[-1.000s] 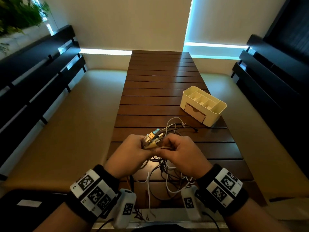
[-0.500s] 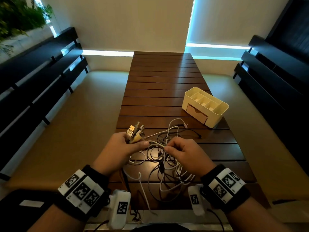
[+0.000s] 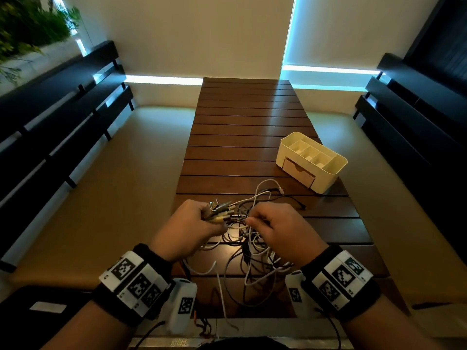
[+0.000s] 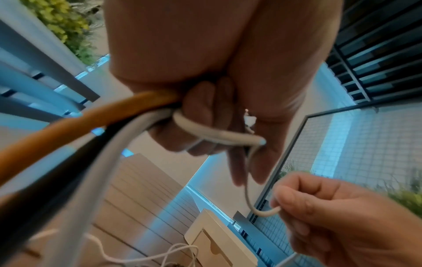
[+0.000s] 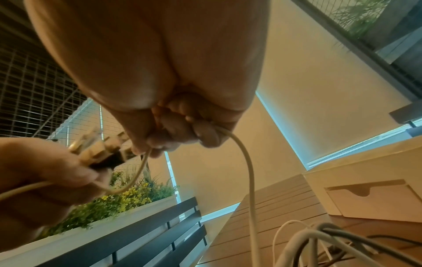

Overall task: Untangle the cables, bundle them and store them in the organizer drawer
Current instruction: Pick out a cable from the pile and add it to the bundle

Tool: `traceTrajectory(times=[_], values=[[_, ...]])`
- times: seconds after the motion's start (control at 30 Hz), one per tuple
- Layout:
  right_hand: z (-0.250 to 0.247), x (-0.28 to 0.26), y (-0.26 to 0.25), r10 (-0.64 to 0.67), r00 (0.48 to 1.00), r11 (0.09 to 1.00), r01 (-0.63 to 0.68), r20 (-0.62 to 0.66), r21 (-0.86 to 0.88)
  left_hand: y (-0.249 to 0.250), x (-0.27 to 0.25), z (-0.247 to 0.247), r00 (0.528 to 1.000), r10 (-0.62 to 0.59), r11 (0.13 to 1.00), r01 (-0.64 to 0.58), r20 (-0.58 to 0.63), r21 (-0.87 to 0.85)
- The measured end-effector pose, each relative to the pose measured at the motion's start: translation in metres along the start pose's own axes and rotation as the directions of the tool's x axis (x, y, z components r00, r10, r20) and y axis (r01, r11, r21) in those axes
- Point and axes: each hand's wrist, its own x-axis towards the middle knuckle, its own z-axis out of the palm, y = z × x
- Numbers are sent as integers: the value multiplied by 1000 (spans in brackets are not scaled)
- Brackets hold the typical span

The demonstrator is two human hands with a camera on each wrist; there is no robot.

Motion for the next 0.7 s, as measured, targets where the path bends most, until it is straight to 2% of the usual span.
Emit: traceTrajectory(times=[0.17,0.23,0.33,0.53,0.6,0.7], values=[[-6,1,3,-8,1000,991,10,-13,134,-4,-3,1,988,-31,997,42,154,-71],[-6,0,1,-32,999,980,26,26,195,0,-3,3,987,-12,987,38,160,-158],[-2,0,-3,-80,995,968,62,65,243,1,1,5,991,13,981,13,133,-196],[2,-1,-3,-76,997,956,77,-14,285,4,-2,6,980,56,983,-21,191,-181],[2,-2,-2,-42,999,952,42,-4,303,8,-4,4,989,73,977,-45,127,-211],[6,-4,9,43,999,944,-45,15,326,15,-6,-12,995,32,935,-62,-92,-349]])
